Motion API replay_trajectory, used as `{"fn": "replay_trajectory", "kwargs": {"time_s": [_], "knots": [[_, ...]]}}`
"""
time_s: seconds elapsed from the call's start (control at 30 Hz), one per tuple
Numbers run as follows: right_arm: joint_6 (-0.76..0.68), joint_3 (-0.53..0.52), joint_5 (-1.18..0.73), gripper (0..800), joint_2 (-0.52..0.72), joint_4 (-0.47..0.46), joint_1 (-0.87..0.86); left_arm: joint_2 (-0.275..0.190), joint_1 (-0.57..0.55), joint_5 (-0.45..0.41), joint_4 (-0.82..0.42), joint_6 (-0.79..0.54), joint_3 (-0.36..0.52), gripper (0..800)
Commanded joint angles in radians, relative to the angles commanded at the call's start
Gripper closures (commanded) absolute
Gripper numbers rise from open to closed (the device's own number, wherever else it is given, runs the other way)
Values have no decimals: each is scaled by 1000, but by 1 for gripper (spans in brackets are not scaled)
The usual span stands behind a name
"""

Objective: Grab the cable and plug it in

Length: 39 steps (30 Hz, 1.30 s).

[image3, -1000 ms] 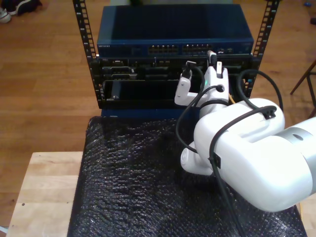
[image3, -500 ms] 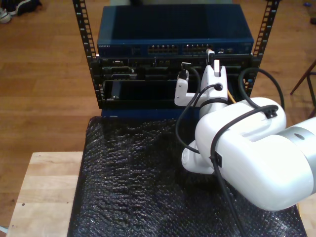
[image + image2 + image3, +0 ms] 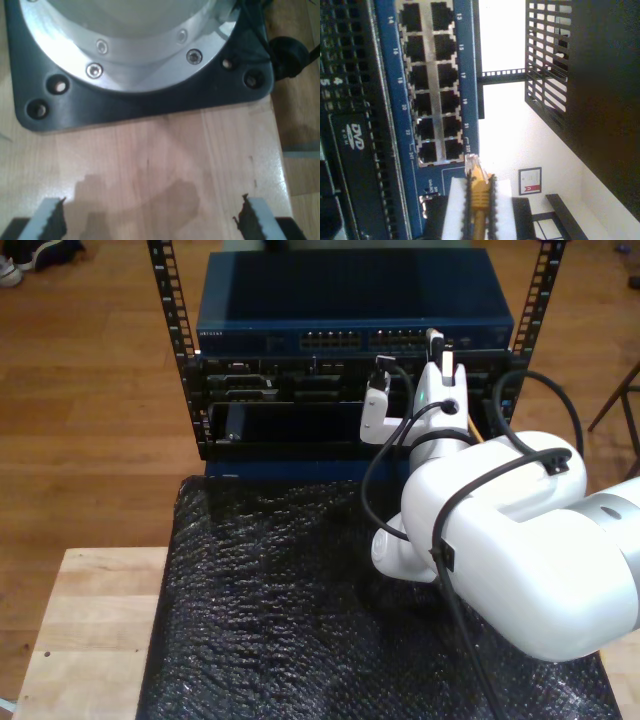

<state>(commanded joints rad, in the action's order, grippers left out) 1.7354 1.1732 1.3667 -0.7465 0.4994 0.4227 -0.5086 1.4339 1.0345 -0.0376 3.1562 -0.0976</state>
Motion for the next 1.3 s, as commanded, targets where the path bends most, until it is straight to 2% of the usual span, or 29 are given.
{"fn": "replay_trajectory", "kwargs": {"time_s": [1.3], "knots": [[-5,3,-28,800,-6,-2,2,0,0,0,0,0,0,0]]}}
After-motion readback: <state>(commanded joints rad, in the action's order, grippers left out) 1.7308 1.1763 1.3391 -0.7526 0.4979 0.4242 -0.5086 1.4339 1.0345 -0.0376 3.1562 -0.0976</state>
